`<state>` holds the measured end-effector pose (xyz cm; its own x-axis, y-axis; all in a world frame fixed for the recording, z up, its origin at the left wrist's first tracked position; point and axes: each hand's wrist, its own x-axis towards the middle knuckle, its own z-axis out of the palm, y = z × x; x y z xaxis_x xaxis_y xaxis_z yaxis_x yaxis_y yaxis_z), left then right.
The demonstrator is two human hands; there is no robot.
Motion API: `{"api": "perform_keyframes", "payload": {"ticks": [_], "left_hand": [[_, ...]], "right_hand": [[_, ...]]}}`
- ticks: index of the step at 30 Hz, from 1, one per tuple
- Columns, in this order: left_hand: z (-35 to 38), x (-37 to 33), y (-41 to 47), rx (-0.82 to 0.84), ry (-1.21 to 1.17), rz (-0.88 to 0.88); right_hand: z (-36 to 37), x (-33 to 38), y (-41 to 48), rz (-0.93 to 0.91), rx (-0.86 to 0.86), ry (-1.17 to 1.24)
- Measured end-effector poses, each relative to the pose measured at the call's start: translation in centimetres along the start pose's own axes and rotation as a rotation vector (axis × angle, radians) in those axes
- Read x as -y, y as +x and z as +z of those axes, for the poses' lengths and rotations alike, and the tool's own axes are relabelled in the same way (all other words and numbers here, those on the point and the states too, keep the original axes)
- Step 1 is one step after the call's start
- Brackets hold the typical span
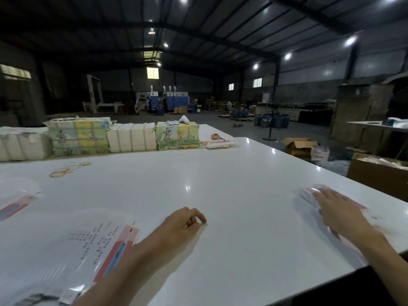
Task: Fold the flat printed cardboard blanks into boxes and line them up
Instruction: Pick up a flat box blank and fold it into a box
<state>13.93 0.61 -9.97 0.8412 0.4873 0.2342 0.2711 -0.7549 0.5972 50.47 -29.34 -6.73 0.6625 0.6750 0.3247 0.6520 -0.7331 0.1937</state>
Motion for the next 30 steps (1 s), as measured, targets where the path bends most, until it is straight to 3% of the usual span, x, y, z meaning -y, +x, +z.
{"api": "perform_keyframes", "payload": {"ticks": [3, 11, 16, 22, 25, 30], "left_hand": [[-0.3, -0.6, -0.3, 0.012, -0.003, 0.004], [-0.8, -1.2, -0.4, 0.034, 0.017, -0.028], [-1.2, -1.4, -0.5, 0.018, 0.023, -0.061], [-4.4, -3.6, -0.5, 0.001, 0.354, -0.028], [-7.8, -4.8, -1.6, 0.015, 0.638, -0.185], [-12.0, -6.1, -4.0, 0.350, 0.980, -0.688]], "right_hand": [[-2.2, 4.8, 1.0, -0.107, -0.082, 0.058], [-8.7, 26.6, 2.1, -0.513, -0.085, 0.843], [-5.6, 32.1, 1.3, -0.363, -0.058, 1.151], [-3.6, 31.5, 2.7, -0.218, -0.057, 1.324], [-3.6, 31.8, 2.7, -0.208, -0.012, 1.374], [-3.9, 31.8, 2.5, -0.243, 0.019, 1.391]]}}
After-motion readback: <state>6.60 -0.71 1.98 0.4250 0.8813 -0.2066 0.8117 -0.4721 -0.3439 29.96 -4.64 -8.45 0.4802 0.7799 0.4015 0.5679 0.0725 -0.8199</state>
